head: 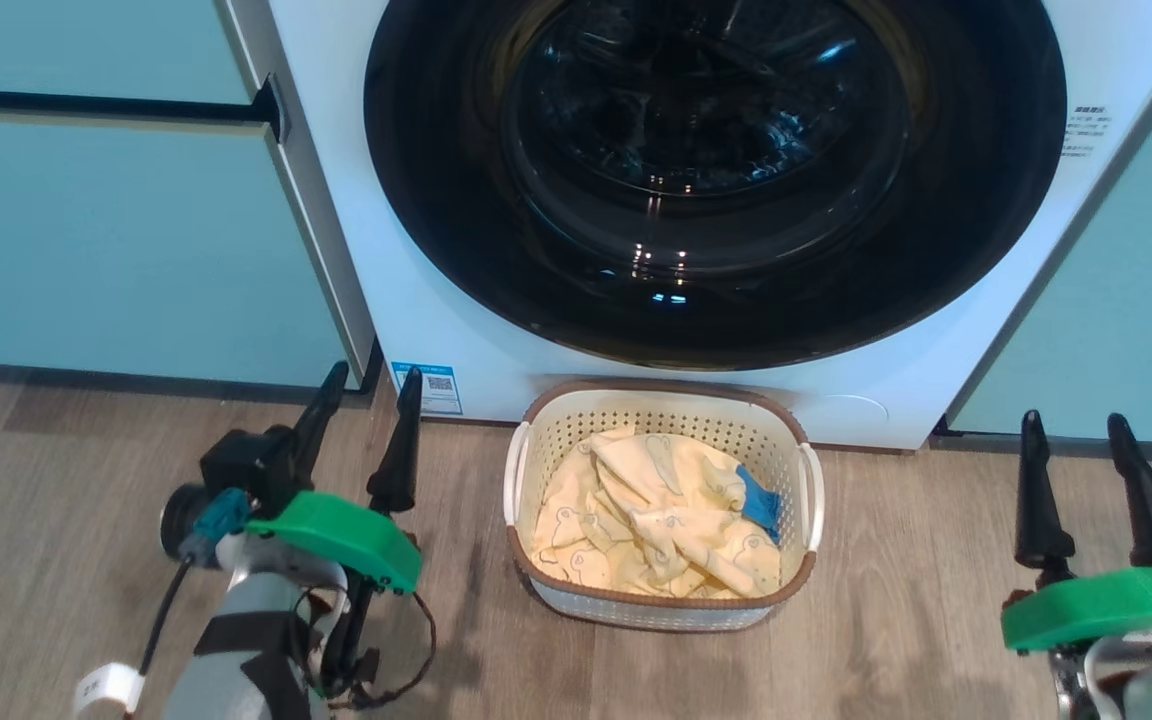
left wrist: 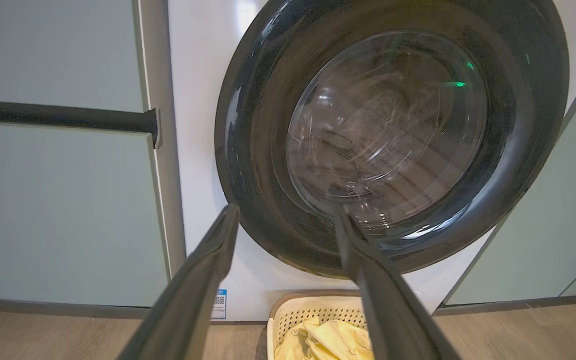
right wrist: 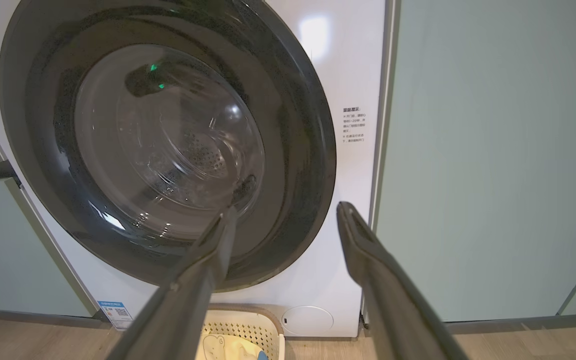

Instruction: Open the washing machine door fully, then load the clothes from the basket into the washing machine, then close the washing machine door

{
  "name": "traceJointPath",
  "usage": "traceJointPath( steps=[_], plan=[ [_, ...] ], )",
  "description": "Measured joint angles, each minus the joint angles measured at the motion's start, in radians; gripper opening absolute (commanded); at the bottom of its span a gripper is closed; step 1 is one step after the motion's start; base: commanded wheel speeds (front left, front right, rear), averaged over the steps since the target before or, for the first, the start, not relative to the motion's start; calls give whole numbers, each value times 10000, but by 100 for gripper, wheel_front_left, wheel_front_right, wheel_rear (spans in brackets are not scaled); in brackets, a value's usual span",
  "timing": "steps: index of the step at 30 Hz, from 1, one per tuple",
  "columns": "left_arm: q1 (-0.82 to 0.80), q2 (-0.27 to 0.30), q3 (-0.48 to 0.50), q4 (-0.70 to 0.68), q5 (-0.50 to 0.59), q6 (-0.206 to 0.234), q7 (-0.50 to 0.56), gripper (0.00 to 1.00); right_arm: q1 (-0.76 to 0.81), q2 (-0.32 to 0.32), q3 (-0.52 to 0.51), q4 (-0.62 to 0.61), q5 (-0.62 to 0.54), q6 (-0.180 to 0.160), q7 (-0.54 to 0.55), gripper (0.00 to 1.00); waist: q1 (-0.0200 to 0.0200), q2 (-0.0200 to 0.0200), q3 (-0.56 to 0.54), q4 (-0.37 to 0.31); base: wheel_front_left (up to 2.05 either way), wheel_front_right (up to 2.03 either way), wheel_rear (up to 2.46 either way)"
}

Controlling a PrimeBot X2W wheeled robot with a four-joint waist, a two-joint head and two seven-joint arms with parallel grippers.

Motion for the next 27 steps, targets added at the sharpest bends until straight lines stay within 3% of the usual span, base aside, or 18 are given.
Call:
traceJointPath(
  steps=[27],
  plan=[
    [-65, -8, 205, 79, 136, -4, -23, 100, -107, -15, 221, 418, 322, 0, -25, 100, -1, 0, -12, -22, 0, 0, 0]
  ],
)
